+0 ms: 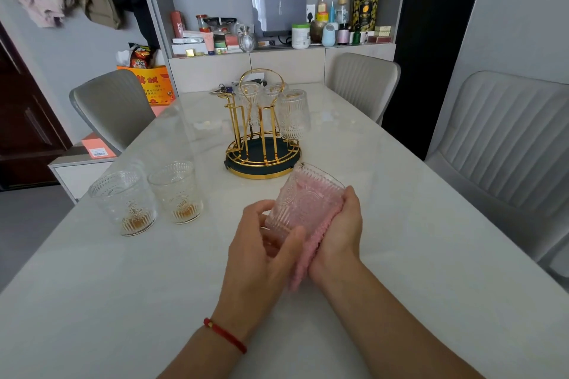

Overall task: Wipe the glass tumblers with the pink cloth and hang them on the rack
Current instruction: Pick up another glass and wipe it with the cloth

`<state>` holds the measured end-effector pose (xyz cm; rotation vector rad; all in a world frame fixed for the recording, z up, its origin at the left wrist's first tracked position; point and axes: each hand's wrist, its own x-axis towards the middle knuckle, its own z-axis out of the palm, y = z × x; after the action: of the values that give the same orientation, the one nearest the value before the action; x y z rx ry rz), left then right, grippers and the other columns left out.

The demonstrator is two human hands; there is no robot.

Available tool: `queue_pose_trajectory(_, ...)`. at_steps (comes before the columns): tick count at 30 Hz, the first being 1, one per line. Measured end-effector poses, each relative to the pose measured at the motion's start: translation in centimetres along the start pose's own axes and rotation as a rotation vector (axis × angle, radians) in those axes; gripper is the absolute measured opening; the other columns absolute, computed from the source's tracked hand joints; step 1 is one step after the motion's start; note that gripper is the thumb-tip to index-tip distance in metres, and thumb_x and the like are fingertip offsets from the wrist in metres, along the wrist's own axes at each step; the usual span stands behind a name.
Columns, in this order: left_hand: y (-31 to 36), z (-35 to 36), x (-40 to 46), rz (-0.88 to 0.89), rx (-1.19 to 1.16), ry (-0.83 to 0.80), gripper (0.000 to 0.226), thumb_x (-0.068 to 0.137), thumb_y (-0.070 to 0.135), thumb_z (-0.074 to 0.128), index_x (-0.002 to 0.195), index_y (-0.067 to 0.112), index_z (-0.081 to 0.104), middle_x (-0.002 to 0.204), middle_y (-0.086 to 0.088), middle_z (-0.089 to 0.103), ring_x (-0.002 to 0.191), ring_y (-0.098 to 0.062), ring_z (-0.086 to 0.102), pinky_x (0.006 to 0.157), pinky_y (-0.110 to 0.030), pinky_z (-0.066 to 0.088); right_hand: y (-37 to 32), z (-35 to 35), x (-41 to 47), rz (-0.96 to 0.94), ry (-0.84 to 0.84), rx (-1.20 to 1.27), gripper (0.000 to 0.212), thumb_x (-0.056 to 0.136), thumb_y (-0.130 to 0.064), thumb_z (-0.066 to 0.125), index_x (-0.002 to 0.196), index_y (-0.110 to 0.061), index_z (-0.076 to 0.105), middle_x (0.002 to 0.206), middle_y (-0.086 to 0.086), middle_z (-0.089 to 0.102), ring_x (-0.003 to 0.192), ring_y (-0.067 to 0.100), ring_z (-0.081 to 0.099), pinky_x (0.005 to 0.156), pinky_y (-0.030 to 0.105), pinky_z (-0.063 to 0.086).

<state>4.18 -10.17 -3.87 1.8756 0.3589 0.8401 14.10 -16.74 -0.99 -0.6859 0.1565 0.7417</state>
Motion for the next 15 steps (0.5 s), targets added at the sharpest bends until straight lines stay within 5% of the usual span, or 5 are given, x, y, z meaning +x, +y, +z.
queue_pose_trajectory(5,0.5,-1.0,0.5,-0.021,-0.091,-0.054,0.036,0.1,0.055,0.055,0.113,0.021,0.06,0.074,-0.01,0.068,0.058,-0.023,0.067,0.052,-0.03,0.053,0.0,-0.3,0.0,0.059,-0.093,-0.039,0.078,0.095,-0.073,0.037,0.13,-0.011,0.071,0.121,0.028,0.072,0.105,0.045,0.069,0.098,0.058,0.054)
queue_pose_trajectory(10,0.1,-0.8,0.6,-0.067,0.038,-0.096,0.055,0.104,0.064,0.033,0.1,0.019,0.064,0.082,-0.008,0.072,0.07,-0.026,0.071,0.065,-0.047,0.06,0.0,-0.2,0.1,0.047,-0.032,-0.02,0.07,0.098,-0.071,0.036,0.127,-0.017,0.069,0.124,0.022,0.071,0.105,0.043,0.068,0.081,0.049,0.06)
queue_pose_trajectory(13,0.3,-0.3,0.3,-0.111,0.013,-0.031,0.049,0.089,0.063,0.06,0.125,0.031,0.054,0.11,0.002,0.067,0.085,-0.016,0.073,0.069,-0.034,0.062,0.1,0.0,-0.2,0.031,-0.01,-0.017,0.064,0.099,-0.071,0.034,0.115,-0.02,0.069,0.116,0.021,0.071,0.107,0.048,0.066,0.093,0.061,0.056)
queue_pose_trajectory(15,0.4,-0.2,0.1,-0.082,-0.022,-0.014,0.051,0.08,0.05,0.08,0.12,0.037,0.052,0.108,0.011,0.067,0.088,-0.01,0.072,0.069,-0.027,0.061,0.3,0.0,-0.2,0.003,-0.016,-0.008,0.066,0.1,-0.068,0.034,0.123,-0.018,0.069,0.115,0.024,0.074,0.107,0.049,0.068,0.095,0.066,0.054)
